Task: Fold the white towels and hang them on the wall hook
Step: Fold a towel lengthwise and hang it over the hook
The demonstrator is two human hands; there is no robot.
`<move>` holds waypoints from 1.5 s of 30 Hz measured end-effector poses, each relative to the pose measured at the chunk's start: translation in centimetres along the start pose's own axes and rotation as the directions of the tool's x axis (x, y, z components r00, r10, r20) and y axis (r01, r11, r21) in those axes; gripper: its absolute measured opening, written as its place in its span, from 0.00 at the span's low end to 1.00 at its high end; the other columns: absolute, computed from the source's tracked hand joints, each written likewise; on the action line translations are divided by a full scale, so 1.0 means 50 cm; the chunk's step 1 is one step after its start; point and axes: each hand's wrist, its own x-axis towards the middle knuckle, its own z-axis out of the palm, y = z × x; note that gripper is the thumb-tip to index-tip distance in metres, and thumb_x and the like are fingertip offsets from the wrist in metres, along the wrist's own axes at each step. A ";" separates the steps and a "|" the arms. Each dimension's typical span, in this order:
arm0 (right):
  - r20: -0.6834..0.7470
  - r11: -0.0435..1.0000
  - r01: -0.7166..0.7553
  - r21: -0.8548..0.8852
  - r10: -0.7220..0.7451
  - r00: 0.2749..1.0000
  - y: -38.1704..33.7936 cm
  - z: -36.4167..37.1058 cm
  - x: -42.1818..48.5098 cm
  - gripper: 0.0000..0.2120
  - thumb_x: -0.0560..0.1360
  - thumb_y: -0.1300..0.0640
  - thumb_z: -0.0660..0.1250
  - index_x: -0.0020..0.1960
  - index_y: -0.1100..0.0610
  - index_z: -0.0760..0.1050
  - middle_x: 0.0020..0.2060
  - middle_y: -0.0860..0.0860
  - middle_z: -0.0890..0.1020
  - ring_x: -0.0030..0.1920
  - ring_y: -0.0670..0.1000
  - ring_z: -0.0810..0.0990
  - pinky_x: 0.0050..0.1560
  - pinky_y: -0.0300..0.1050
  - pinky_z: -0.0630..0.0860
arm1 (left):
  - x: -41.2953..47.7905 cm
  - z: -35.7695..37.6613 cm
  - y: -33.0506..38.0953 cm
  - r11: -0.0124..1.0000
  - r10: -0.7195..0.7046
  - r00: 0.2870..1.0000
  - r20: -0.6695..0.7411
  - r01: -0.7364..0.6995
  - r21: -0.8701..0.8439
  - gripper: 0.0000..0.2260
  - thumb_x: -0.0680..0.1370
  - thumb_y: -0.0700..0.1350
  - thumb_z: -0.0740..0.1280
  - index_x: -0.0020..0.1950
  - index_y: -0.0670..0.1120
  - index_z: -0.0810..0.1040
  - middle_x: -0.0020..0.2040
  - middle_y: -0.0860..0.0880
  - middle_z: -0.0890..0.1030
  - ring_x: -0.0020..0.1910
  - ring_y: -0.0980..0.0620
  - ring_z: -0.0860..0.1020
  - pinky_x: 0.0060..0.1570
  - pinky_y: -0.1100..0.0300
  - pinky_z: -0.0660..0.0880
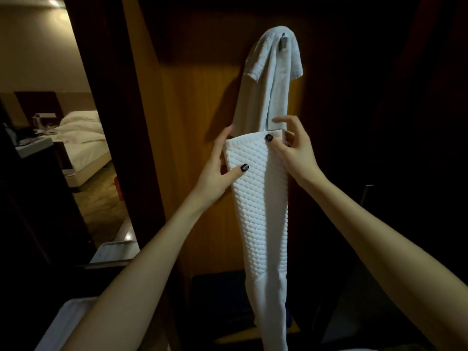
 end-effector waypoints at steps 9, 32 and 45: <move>0.189 0.997 0.020 0.079 -0.035 0.981 0.017 -0.056 -0.077 0.22 0.77 0.62 0.67 0.65 0.41 0.72 0.63 0.35 0.76 0.67 0.41 0.72 0.66 0.42 0.72 | 0.057 0.042 0.033 0.990 0.139 0.973 -0.184 -0.136 0.029 0.11 0.76 0.31 0.65 0.54 0.44 0.77 0.52 0.51 0.79 0.52 0.63 0.77 0.50 0.68 0.74; 0.131 0.916 -0.110 0.387 0.063 0.989 0.009 -0.010 0.022 0.23 0.74 0.70 0.66 0.55 0.43 0.82 0.56 0.37 0.82 0.63 0.39 0.76 0.55 0.32 0.74 | -0.080 0.040 -0.100 0.993 -0.049 0.941 -0.334 0.081 0.084 0.06 0.75 0.46 0.69 0.44 0.54 0.72 0.38 0.62 0.78 0.39 0.67 0.74 0.41 0.72 0.69; 0.232 0.861 -0.310 0.403 0.231 0.945 0.014 -0.122 0.044 0.20 0.72 0.68 0.68 0.52 0.44 0.84 0.55 0.42 0.84 0.56 0.45 0.82 0.49 0.37 0.79 | -0.070 0.102 -0.050 0.977 -0.100 0.990 -0.094 0.080 -0.198 0.03 0.74 0.45 0.70 0.46 0.52 0.79 0.45 0.55 0.81 0.48 0.57 0.78 0.48 0.63 0.75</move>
